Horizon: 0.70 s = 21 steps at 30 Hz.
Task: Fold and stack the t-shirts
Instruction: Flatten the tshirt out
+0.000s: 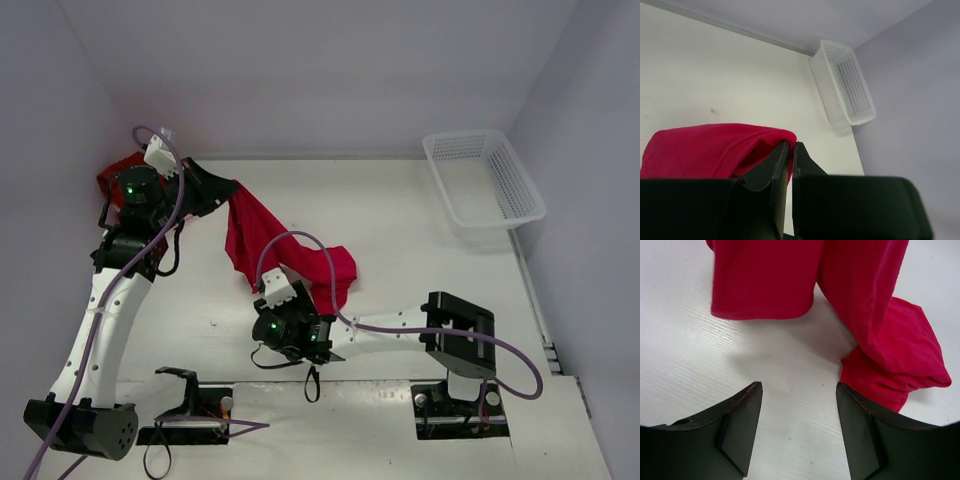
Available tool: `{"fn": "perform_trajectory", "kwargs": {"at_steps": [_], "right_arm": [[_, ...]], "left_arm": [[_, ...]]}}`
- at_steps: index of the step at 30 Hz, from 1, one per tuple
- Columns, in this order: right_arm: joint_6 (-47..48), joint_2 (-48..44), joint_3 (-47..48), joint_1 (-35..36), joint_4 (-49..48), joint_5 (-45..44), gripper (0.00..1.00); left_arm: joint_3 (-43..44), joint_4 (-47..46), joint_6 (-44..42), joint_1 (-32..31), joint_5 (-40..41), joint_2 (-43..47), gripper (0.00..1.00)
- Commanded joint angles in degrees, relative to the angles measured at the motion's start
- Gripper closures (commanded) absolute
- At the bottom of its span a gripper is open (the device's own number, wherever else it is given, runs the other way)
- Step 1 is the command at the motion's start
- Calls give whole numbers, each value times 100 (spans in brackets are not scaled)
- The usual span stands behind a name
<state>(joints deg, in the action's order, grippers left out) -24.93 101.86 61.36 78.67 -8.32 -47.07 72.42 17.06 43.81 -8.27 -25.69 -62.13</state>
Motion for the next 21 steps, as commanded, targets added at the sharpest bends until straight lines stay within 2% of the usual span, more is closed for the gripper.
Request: {"fn": "perform_trajectory", "kwargs": {"at_steps": [1, 21], "right_arm": [[-170, -220, 139, -63, 58, -409, 43], [58, 870, 1316, 324, -117, -136, 43]], "left_arm": [[79, -502, 31, 45, -138, 201, 100], [-71, -748, 154, 71, -182, 122, 100]]}}
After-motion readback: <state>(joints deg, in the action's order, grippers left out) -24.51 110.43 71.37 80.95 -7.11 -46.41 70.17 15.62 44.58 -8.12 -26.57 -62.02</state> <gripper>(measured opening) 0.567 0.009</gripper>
